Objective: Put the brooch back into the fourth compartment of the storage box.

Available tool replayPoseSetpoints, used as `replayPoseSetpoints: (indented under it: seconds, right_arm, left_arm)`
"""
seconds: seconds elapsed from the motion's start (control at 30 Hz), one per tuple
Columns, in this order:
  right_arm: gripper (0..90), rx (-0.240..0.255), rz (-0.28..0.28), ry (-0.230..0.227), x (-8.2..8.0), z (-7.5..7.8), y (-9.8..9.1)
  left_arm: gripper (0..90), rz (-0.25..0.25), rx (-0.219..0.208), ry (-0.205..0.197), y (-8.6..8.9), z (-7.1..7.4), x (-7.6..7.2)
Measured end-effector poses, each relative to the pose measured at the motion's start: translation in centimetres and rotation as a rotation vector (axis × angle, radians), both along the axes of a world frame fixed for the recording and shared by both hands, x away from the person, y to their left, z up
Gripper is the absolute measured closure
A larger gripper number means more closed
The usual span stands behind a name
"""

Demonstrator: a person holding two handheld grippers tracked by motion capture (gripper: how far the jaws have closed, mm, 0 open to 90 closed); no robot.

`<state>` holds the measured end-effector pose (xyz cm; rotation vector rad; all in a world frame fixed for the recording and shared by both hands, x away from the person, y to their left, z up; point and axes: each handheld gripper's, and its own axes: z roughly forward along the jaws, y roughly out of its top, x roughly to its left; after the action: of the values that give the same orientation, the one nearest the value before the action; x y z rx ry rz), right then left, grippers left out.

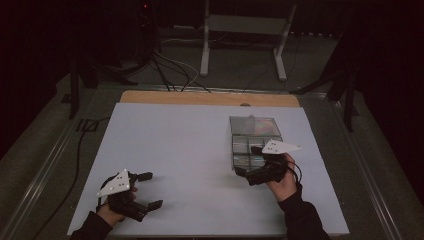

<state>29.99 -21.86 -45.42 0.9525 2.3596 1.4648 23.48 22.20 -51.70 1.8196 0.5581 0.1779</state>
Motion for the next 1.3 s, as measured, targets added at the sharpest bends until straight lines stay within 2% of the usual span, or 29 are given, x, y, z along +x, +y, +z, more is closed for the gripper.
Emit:
replayPoseSetpoints:
  seconds: [0.13,0.33,0.5,0.67,0.83,0.9,1.03,1.13,1.3]
  right_arm:
    - [0.0,-0.008,0.029,0.007,-1.1,-1.1,-0.9]
    - [0.0,-0.015,0.025,0.025,-2.6,-2.6,-2.4]
    - [0.0,-0.046,0.012,0.051,-3.6,-3.9,-3.6]
    - [0.0,-0.036,-0.011,0.075,-4.4,-4.9,-5.5]
    - [0.0,-0.041,-0.062,0.086,-5.2,-5.4,-7.6]
    - [0.0,-0.036,-0.084,0.106,-5.4,-5.7,-8.5]
    - [0.0,-0.004,-0.115,0.127,-5.6,-5.9,-10.0]
    - [0.0,0.004,-0.131,0.122,-5.5,-5.9,-10.4]
    - [0.0,0.025,-0.112,0.128,-5.5,-5.9,-10.3]
  left_arm:
    - [1.3,-0.003,0.004,-0.001,0.0,0.0,0.0]
    - [1.3,-0.005,0.005,0.001,-0.2,0.0,0.0]
    - [1.3,-0.004,0.006,0.002,-0.2,0.0,0.1]
    - [1.3,-0.004,0.006,0.002,-0.2,0.0,0.1]
    - [1.3,-0.005,0.011,0.001,-0.2,0.0,0.1]
    - [1.3,-0.006,0.011,0.003,-0.3,0.0,0.1]
    - [1.3,-0.006,0.012,0.003,-0.3,-0.1,0.1]
    - [1.3,-0.007,0.014,0.003,-0.4,-0.1,0.2]
    - [1.3,-0.006,0.015,0.004,-0.4,-0.1,0.2]
